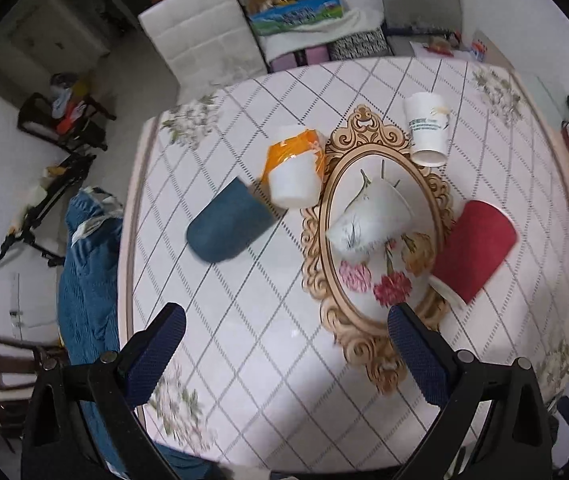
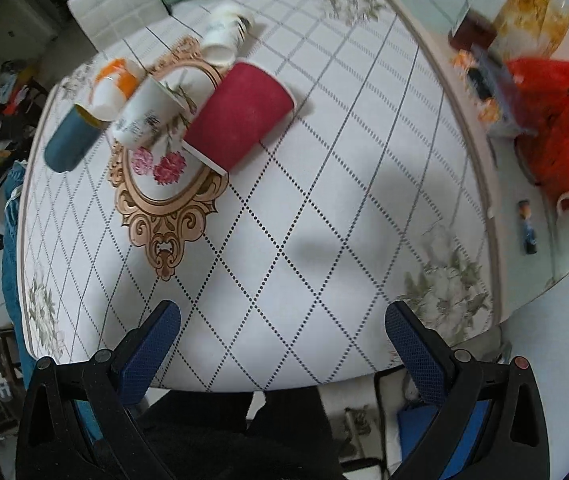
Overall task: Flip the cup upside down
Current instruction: 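Reach the left gripper to the white paper cup lying on the tray and grasp it, then lift the white cup upright with the left gripper and set it beside the tray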
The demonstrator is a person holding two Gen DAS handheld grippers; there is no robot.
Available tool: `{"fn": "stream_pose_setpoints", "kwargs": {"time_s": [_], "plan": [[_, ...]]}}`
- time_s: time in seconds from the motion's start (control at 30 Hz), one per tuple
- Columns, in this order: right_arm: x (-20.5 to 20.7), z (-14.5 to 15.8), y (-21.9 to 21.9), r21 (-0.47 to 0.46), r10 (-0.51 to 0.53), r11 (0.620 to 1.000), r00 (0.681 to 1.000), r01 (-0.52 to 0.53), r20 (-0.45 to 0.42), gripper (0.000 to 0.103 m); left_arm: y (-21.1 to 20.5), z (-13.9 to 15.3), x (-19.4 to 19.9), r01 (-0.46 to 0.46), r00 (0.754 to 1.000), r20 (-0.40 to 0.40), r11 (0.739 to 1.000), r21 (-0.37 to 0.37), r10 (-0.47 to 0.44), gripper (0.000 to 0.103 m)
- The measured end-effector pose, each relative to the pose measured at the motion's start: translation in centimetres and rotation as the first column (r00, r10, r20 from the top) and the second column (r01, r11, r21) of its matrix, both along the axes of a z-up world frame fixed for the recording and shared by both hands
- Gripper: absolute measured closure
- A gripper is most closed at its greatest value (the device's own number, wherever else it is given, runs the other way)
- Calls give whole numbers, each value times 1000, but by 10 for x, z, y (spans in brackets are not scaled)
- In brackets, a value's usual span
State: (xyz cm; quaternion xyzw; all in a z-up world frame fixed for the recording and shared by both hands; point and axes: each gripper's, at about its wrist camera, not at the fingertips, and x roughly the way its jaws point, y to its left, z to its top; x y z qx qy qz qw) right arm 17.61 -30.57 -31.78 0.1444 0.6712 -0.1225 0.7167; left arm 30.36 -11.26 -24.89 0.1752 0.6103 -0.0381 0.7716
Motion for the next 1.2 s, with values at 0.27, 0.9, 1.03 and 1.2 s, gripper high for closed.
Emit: {"fn": "stream_pose_setpoints", "kwargs": {"time_s": [0.27, 0.9, 1.03, 1.2], "plan": [[18, -49, 2, 11, -32, 999, 993, 33, -112, 0, -32, -64, 48, 183, 977, -120, 983, 26, -179, 9], [55, -81, 13, 4, -95, 995, 978, 98, -185, 0, -100, -139, 64, 627, 770, -240, 771, 112, -591, 20], [67, -84, 15, 0, -102, 995, 976, 104, -191, 0, -102, -152, 65, 642, 753, -268, 761, 98, -601, 32], [73, -91, 13, -3, -108, 994, 975, 109, -196, 0, -100, -157, 64, 645, 750, -272, 758, 96, -603, 41]]}}
